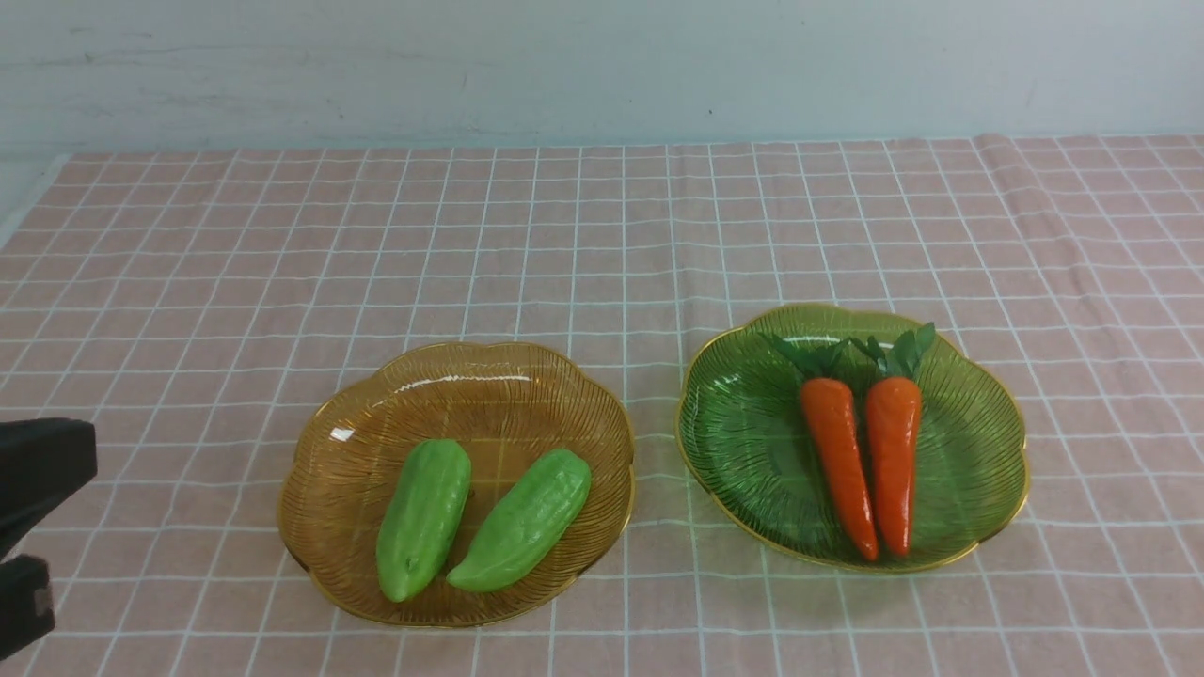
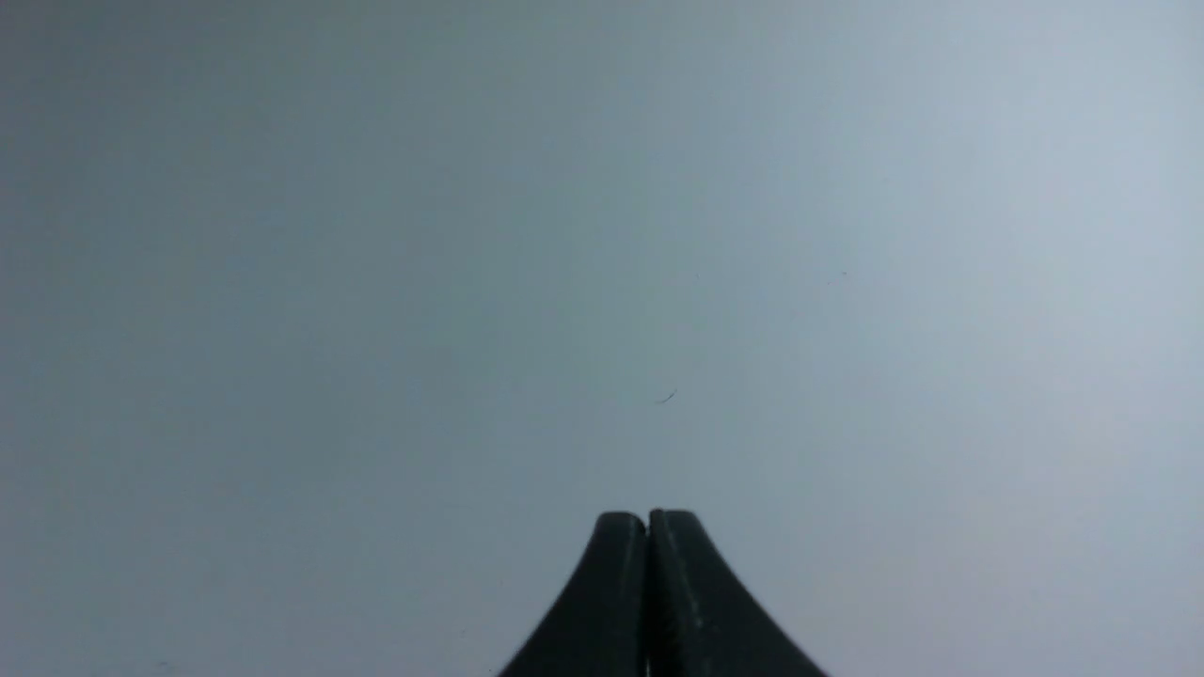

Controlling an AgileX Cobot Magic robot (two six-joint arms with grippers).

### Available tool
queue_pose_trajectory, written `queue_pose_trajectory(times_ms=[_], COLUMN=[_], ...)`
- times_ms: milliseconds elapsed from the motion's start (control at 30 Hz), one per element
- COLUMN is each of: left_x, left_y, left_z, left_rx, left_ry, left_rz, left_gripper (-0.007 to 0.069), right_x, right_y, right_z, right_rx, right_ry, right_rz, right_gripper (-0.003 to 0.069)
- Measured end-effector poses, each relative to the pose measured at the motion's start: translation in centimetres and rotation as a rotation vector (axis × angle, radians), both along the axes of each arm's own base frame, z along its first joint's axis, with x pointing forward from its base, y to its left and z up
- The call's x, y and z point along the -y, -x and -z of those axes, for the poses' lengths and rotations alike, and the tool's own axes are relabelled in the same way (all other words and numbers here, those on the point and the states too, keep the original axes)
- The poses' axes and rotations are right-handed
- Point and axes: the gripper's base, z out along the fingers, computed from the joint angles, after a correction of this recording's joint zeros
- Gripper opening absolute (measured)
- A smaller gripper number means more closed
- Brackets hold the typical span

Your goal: Put different types of vegetables on the plate.

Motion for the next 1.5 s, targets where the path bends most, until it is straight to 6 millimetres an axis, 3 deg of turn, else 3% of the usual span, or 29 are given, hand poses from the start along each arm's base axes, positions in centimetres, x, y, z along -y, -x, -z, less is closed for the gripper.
queue_pose_trajectory(times_ms=[133,367,767,900,1033,1200,1500], left_x=[-0.8,-1.7,-1.7,-1.9,-2.6,-3.4,-3.3], left_y=[1.5,3.1,3.0,2.9,3.3,4.1,3.7], left_z=[1.7,1.9,2.5,3.8,6.7,12.8,18.3], left_rx=[0.108,0.224,0.225,0.225,0.237,0.28,0.176], left_ry=[0.017,0.056,0.021,-0.02,-0.058,-0.1,-0.191], left_rz=[0.005,0.007,0.004,-0.009,-0.087,-0.228,-0.202], left_gripper=[-0.0003,-0.0003,-0.0003,-0.0003,-0.0003,-0.0003,-0.0003], right_x=[0.0,0.0,0.0,0.0,0.0,0.0,0.0], right_y=[0.0,0.0,0.0,0.0,0.0,0.0,0.0], right_z=[0.0,0.0,0.0,0.0,0.0,0.0,0.0], right_rx=[0.003,0.006,0.005,0.005,0.005,0.005,0.005], right_ry=[-0.001,-0.002,-0.001,-0.002,-0.002,-0.002,-0.002], right_rz=[0.0,0.001,0.001,0.001,0.001,0.001,0.001], right_gripper=[-0.0015,-0.0015,-0.0015,-0.0015,-0.0015,-0.0015,-0.0015])
